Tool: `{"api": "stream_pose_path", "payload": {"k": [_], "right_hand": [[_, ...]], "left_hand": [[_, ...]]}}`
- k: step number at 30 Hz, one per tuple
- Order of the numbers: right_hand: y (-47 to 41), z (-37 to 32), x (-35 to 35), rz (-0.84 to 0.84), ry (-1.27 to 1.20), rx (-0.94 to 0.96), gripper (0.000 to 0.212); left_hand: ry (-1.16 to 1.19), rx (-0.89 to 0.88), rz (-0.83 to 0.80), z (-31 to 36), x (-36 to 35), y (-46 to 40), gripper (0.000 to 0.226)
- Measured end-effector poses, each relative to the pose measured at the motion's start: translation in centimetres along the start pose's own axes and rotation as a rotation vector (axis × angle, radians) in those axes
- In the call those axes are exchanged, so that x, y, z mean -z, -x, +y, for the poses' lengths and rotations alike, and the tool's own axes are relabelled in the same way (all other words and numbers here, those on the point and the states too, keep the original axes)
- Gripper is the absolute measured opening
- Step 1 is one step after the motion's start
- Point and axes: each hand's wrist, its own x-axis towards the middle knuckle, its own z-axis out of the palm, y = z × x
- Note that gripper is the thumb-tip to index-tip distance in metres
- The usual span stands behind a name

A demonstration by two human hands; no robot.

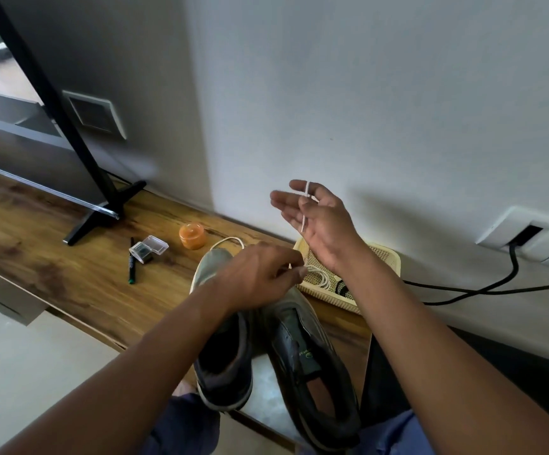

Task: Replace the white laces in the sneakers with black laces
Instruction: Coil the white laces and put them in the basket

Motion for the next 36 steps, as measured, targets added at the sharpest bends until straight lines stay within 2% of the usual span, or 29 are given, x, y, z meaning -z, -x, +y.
{"api": "stream_pose_path", "payload": {"k": [2, 3, 6, 8, 11, 12, 16, 19, 21, 23, 26, 28, 30, 32, 34, 36], "right_hand": [[0.3, 0.6, -0.2, 0.018, 0.328, 0.013, 0.031], [0.5, 0.8, -0.4, 0.004, 0.412, -0.013, 0.03], [1.1, 1.1, -0.7, -0.122, 0.534, -0.145, 0.022], [1.5, 1.2, -0.8, -0.221, 0.542, -0.263, 0.028], [1.7, 0.6, -1.3, -0.325, 0.359, -0.378, 0.053], [1.6, 0.3, -1.5, -0.352, 0.281, -0.387, 0.054], [1.4, -0.6, -2.4, -0.365, -0.105, -0.29, 0.028], [0.6, -0.7, -2.3, -0.261, -0.381, -0.136, 0.017], [0.2, -0.5, -1.9, -0.191, -0.403, -0.053, 0.017], [0.0, 0.0, -1.4, -0.117, -0.267, 0.011, 0.021], [0.4, 0.7, -1.3, -0.005, 0.247, 0.041, 0.027], [1.0, 1.1, -1.8, -0.026, 0.523, -0.019, 0.029], [1.6, 1.3, -2.2, -0.105, 0.655, -0.09, 0.037], [1.9, 1.0, -2.5, -0.196, 0.622, -0.178, 0.051], [2.0, 0.6, -2.6, -0.29, 0.448, -0.289, 0.065], [1.9, 0.0, -2.7, -0.383, 0.228, -0.345, 0.059]], "left_hand": [[0.095, 0.013, 0.102, -0.2, 0.6, 0.1, 0.021], [0.138, 0.041, 0.157, -0.7, 1.0, 0.1, 0.019], [0.138, 0.186, 0.312, -2.4, 1.9, 0.4, 0.026], [0.113, 0.299, 0.375, -3.2, 2.4, 0.6, 0.027], [0.121, 0.396, 0.442, -4.1, 2.4, 0.8, 0.025], [0.117, 0.407, 0.458, -4.2, 2.3, 0.9, 0.026], [0.097, 0.408, 0.437, -4.2, 0.7, 0.8, 0.023], [0.045, 0.272, 0.303, -3.1, -0.1, 0.9, 0.021], [0.025, 0.159, 0.205, -2.1, -0.2, 0.9, 0.028], [0.038, 0.072, 0.168, -1.4, 0.1, 0.7, 0.033], [0.126, 0.012, 0.241, -0.8, 1.3, 0.5, 0.024], [0.196, 0.045, 0.328, -1.0, 2.1, 0.5, 0.02], [0.18, 0.123, 0.417, -1.7, 2.7, 0.7, 0.024], [0.175, 0.208, 0.489, -2.5, 2.8, 0.9, 0.026], [0.16, 0.315, 0.537, -3.5, 2.6, 0.9, 0.028], [0.13, 0.396, 0.557, -4.1, 2.2, 1.0, 0.03]]}}
